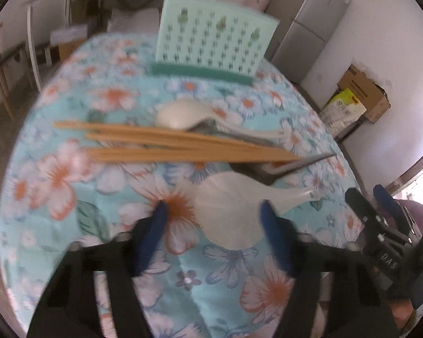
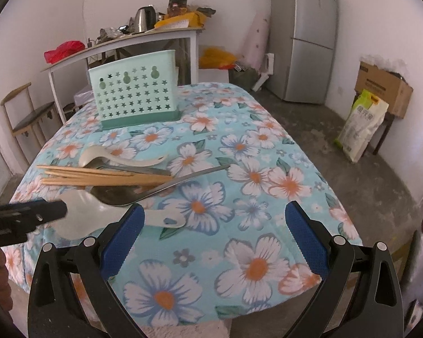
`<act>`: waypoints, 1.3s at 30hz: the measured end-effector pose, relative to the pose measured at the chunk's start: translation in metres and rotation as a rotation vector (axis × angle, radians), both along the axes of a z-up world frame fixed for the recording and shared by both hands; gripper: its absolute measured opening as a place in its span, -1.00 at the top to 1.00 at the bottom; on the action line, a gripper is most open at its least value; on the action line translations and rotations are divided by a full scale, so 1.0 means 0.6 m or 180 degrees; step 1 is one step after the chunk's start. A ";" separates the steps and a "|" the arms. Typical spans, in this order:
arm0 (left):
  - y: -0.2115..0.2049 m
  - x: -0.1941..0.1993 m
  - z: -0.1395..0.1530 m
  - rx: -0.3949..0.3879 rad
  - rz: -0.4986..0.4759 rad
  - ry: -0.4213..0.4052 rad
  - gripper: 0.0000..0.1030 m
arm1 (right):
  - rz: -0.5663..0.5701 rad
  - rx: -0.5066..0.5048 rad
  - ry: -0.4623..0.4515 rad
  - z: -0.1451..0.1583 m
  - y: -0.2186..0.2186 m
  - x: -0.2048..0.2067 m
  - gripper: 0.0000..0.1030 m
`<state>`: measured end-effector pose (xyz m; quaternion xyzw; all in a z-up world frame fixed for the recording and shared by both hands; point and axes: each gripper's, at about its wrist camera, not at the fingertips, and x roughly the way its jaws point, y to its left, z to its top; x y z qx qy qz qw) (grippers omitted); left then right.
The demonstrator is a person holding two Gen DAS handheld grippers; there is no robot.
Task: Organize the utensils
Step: 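Lower the left tool onto the white rice paddle and grasp it, then grasp the metal spoon beside the chopsticks with the right tool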
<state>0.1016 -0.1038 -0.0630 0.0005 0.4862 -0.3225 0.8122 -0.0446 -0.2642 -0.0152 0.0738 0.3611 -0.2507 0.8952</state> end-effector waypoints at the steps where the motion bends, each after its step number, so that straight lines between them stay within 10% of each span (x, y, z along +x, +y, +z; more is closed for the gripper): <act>1: 0.000 0.003 -0.006 -0.0011 0.0004 0.0051 0.04 | 0.0004 0.0011 -0.0011 0.000 -0.003 0.000 -0.85; 6: 0.000 0.017 -0.019 -0.0142 -0.0006 0.0255 0.56 | 0.0004 0.0002 -0.0102 0.005 -0.019 0.005 -0.85; 18: 0.085 0.035 -0.003 -0.0323 0.0257 0.0806 0.80 | 0.0663 -0.0074 -0.0412 0.042 0.002 0.026 -0.39; 28: 0.194 0.030 0.011 -0.0184 0.0735 0.0727 0.79 | 0.1738 -0.0240 0.0277 -0.040 0.118 0.100 0.42; 39: 0.214 0.044 -0.001 -0.0175 0.0870 0.0696 0.77 | 0.2149 -0.0742 0.0758 -0.093 0.154 0.145 0.68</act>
